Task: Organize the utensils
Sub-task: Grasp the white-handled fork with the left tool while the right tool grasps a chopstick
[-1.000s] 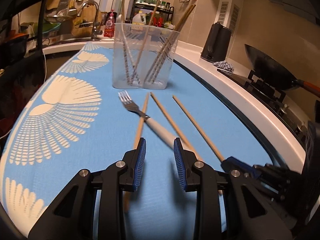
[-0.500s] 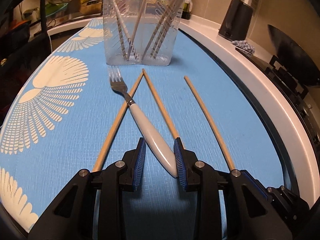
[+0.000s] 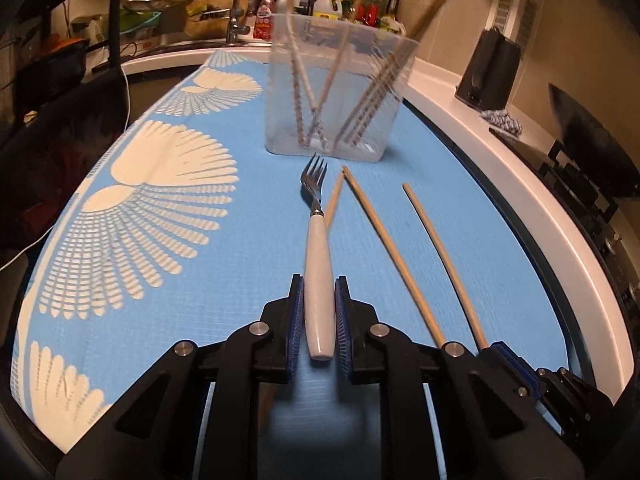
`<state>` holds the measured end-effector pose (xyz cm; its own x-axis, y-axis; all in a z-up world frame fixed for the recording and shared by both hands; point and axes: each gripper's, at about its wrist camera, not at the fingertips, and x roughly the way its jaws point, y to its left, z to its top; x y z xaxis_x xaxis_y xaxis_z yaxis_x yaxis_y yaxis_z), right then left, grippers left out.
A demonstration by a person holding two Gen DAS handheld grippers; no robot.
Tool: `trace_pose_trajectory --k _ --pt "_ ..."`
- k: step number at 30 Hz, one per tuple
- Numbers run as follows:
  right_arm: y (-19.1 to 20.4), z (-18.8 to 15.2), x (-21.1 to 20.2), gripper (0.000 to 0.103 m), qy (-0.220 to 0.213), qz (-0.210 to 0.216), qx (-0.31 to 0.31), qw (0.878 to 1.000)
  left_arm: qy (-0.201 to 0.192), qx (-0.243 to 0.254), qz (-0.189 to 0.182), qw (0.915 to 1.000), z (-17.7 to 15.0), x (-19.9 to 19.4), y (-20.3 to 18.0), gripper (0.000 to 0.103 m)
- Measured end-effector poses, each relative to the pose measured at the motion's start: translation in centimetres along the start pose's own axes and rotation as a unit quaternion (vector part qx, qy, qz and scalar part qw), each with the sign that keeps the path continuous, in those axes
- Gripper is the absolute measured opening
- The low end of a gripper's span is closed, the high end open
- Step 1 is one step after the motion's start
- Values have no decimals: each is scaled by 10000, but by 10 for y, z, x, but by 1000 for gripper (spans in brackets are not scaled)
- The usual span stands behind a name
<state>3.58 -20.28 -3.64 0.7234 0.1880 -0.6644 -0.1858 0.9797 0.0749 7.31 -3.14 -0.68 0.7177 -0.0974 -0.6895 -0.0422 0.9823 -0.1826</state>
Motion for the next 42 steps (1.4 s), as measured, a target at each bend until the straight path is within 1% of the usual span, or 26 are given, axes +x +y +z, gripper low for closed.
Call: trace_pose_trajectory --k 4,7,10,14,16,20,33,34,35,37,42 --pt "2 3 2 6 -16 12 -26 10000 -273 195 -78 9994 -5 -12 26 16" --pt "3 3 4 6 -25 -9 -38 10000 -482 359 -1 9982 -16 -18 40 16" --pt "0 2 6 7 -40 -32 21 10000 -538 424 66 9976 -26 -15 49 16" --pt "0 1 6 8 -115 -38 -48 9999 -570 405 123 9975 -35 -10 57 16" --pt "1 0 6 9 -160 -36 -89 9998 -659 413 179 9968 -37 -10 57 16" --pt "0 -2 5 10 -233 -34 -122 9996 -713 431 260 9962 -38 -8 54 16" --pt "-1 -3 3 12 -293 -82 -160 9994 -760 582 378 9947 -42 -8 48 17" --pt "-1 -3 3 12 -297 -93 -170 9994 -759 592 381 9946 -42 -8 48 17" --pt "-1 -3 3 9 -300 -111 -197 9993 -753 610 407 9945 -42 -9 47 17" --pt "0 -2 4 6 -296 -94 -260 9992 -750 635 450 9941 -44 -9 46 17" --pt "-4 1 6 6 -300 -274 -164 9990 -765 601 514 9939 -48 -14 46 17"
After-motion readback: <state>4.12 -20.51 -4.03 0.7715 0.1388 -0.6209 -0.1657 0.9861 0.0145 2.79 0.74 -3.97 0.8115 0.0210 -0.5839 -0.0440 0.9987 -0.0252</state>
